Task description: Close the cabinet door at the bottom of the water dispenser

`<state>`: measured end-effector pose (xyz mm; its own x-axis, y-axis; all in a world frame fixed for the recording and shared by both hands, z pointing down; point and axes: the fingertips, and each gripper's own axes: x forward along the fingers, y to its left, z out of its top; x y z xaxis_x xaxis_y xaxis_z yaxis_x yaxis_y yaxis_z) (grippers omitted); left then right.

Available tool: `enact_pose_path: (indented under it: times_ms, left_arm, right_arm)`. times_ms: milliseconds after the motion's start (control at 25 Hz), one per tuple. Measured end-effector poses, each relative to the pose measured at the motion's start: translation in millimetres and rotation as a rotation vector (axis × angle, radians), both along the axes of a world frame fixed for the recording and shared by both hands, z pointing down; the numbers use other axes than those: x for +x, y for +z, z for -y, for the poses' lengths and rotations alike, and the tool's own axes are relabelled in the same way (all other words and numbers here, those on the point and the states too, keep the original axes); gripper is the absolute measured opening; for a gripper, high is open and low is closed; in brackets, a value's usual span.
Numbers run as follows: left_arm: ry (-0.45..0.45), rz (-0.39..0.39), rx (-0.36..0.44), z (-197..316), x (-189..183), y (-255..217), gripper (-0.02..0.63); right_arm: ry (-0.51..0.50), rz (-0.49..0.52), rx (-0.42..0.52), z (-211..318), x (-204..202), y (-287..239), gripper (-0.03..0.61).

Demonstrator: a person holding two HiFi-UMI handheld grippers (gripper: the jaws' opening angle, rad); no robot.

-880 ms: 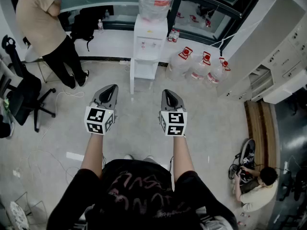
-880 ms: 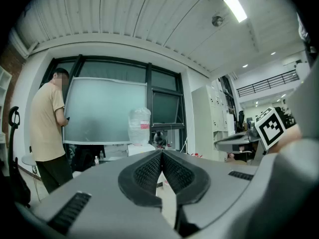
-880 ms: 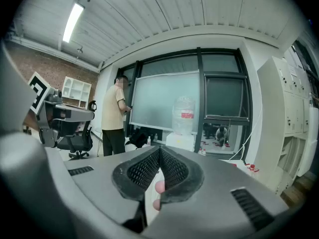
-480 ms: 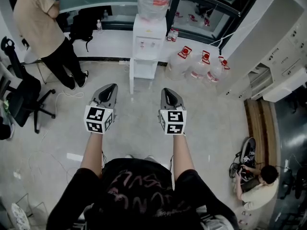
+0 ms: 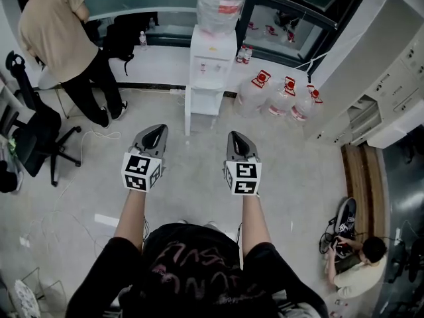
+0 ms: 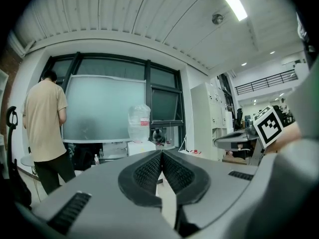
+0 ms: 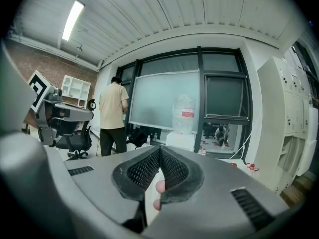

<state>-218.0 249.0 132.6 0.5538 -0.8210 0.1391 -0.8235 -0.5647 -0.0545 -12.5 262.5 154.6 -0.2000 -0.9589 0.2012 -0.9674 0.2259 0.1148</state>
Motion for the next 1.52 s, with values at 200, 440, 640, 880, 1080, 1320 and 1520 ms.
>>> enact_pose_path:
  times_ms: [200, 440, 640, 880, 1080, 1320, 1520]
  left_arm:
    - [-0.008, 0.003, -0.006, 2, -13, 3, 0.015]
    - [-0.034, -0.01, 0.01, 8, -33, -6, 0.015]
    - [-0.034, -0.009, 0.004, 10, -40, -1, 0.015]
    - [-0.025, -0.005, -0.021, 13, -41, 10, 0.014]
    - [-0.011, 0.003, -0.044, 24, -35, 23, 0.015]
    - [-0.008, 0.023, -0.056, 61, -23, 38, 0.015]
    - [-0.011, 0.036, -0.068, 111, -4, 47, 0.015]
  right_arm:
    - [-0.008, 0.004, 0.007, 5, -14, -1, 0.012]
    - [-0.032, -0.01, 0.02, 15, -32, -7, 0.012]
    - [-0.03, -0.011, 0.018, 19, -37, -4, 0.012]
    - [-0.022, -0.014, 0.008, 19, -37, 3, 0.012]
    - [-0.007, -0.022, -0.007, 26, -29, 15, 0.012]
    - [0.01, -0.002, -0.013, 65, -12, 26, 0.012]
    - [0.02, 0.002, -0.02, 113, 15, 35, 0.012]
